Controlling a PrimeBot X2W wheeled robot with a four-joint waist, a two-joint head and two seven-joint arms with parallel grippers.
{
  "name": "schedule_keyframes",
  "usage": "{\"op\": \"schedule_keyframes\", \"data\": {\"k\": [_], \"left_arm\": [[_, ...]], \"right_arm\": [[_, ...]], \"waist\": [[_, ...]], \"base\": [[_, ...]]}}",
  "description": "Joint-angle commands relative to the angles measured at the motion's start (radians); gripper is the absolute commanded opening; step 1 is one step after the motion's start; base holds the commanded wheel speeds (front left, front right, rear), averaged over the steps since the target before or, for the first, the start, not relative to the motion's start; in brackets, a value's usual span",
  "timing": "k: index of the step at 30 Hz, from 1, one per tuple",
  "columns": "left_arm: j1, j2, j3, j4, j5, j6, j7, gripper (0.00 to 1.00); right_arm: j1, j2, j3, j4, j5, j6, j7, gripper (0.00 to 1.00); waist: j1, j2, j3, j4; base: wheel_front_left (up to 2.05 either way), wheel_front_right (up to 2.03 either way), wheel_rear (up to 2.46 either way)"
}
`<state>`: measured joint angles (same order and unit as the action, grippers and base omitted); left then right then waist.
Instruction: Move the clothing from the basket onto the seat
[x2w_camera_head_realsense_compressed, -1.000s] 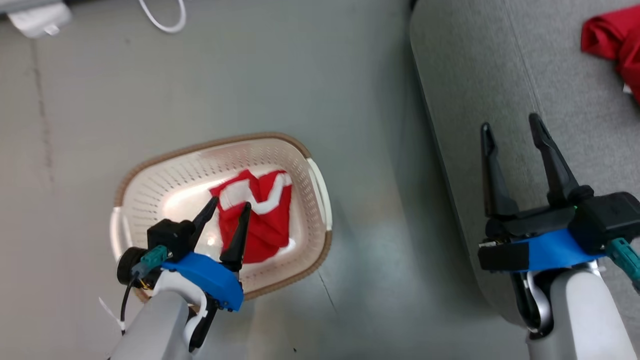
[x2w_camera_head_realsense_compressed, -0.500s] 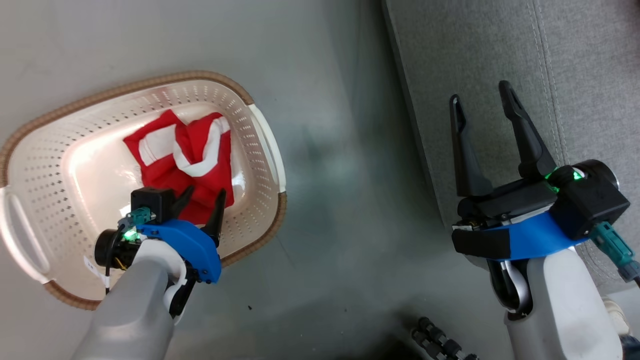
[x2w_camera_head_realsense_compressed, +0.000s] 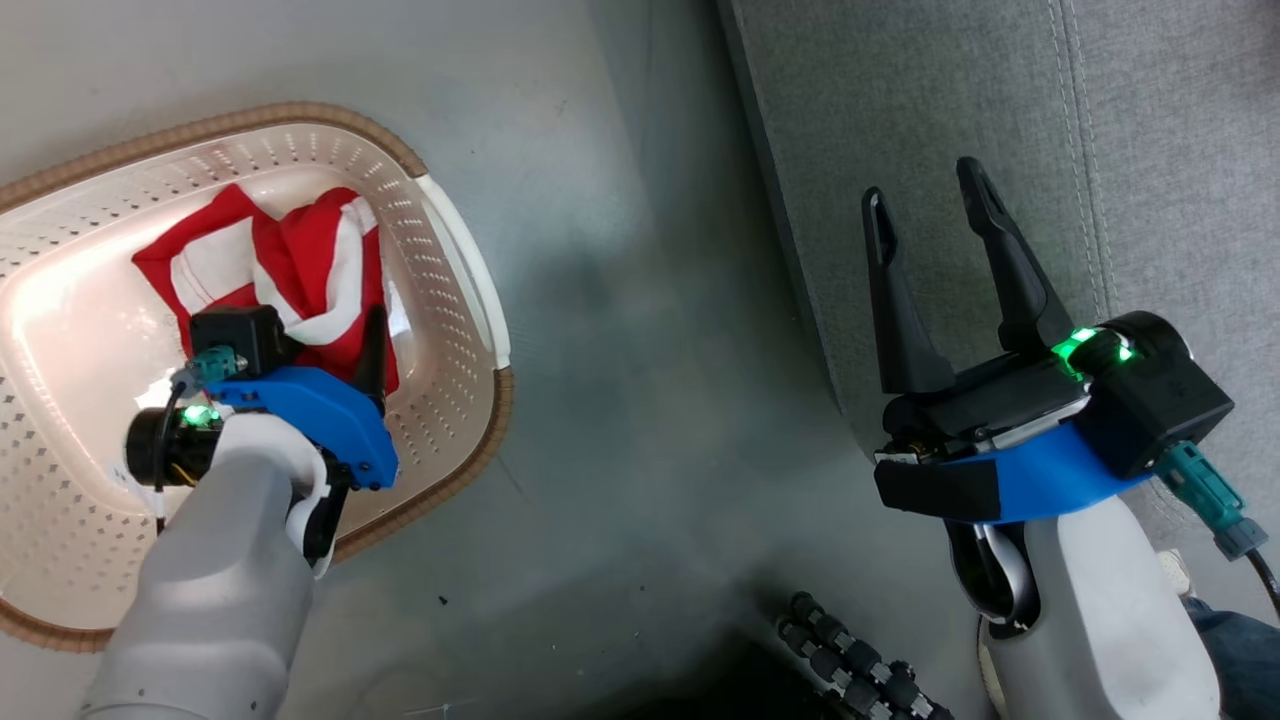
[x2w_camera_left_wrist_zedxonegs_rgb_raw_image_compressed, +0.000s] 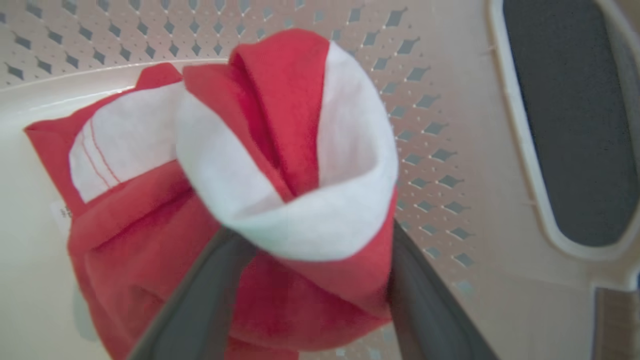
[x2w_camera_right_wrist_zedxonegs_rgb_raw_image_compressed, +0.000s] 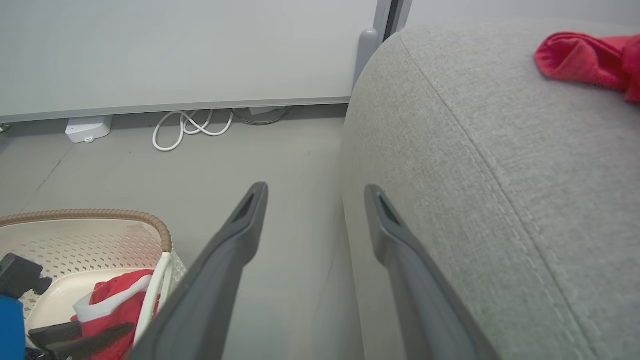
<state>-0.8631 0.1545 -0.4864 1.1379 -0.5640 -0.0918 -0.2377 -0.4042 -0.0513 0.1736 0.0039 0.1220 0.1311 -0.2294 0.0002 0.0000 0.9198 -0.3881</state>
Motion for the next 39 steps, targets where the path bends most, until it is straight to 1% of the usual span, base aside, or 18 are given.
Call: {"op": "schedule_keyframes", "data": {"k": [1,3,4,5,6,18,21,24,28,35,39], "left_arm": [[-0.023,0.012,0.001,0.017,0.011,0.021,-0.008,1.00],[-0.038,0.014,-0.004,0.040,0.017,0.041,-0.010,1.00],[-0.044,0.015,-0.004,0.049,0.018,0.046,-0.009,0.67],[-0.050,0.013,-0.006,0.056,0.017,0.046,-0.009,0.05],[-0.056,0.012,-0.008,0.065,0.018,0.045,-0.007,0.00],[-0.065,-0.002,-0.044,0.113,0.024,0.012,0.007,0.00],[-0.059,-0.011,-0.051,0.120,0.021,0.007,0.008,0.00],[-0.047,-0.025,-0.058,0.124,0.021,0.001,0.002,0.00],[-0.015,-0.045,-0.088,0.131,0.035,-0.008,0.000,0.00],[0.084,-0.085,-0.153,0.133,0.045,-0.033,0.003,0.00],[0.139,-0.099,-0.219,0.106,0.062,-0.038,0.003,0.00]], "right_arm": [[-0.005,0.002,0.005,0.006,0.006,-0.001,-0.009,1.00],[-0.002,0.002,0.008,0.010,0.011,-0.001,-0.012,1.00],[-0.003,0.002,0.009,0.012,0.010,-0.001,-0.013,1.00],[-0.004,0.002,0.009,0.013,0.010,-0.001,-0.015,1.00],[-0.005,0.002,0.009,0.016,0.010,-0.001,-0.016,1.00],[-0.027,0.002,0.010,0.032,0.003,-0.001,-0.020,1.00],[-0.030,0.002,0.003,0.041,-0.011,-0.001,-0.017,1.00],[-0.028,0.001,-0.001,0.051,-0.022,-0.001,-0.013,1.00],[-0.016,0.001,-0.004,0.081,-0.045,-0.001,-0.005,1.00],[0.058,0.000,0.015,0.134,-0.080,-0.001,0.027,1.00],[0.108,0.000,0.008,0.151,-0.098,-0.001,0.052,1.00]], "waist": [[-0.0002,0.0000,0.007,-0.010],[-0.0002,0.0000,0.009,-0.014],[-0.0002,0.0000,0.010,-0.015],[-0.0002,0.0000,0.011,-0.016],[-0.0002,0.0000,0.010,-0.017],[-0.0002,0.0000,-0.012,-0.009],[-0.0002,0.0000,-0.032,0.006],[-0.0002,0.0000,-0.075,0.032],[-0.0002,0.0000,-0.175,0.078],[-0.0002,0.0000,-0.426,0.162],[-0.0002,0.0000,-0.575,0.219]], "base": [[0.00,0.00,0.00],[0.00,0.00,0.00],[0.00,0.00,0.00],[0.00,0.00,0.00],[0.00,0.00,0.00],[0.00,0.00,0.00],[0.00,0.00,0.00],[0.00,0.00,0.00],[0.00,0.00,0.00],[0.00,0.00,0.00],[0.00,0.00,0.00]]}}
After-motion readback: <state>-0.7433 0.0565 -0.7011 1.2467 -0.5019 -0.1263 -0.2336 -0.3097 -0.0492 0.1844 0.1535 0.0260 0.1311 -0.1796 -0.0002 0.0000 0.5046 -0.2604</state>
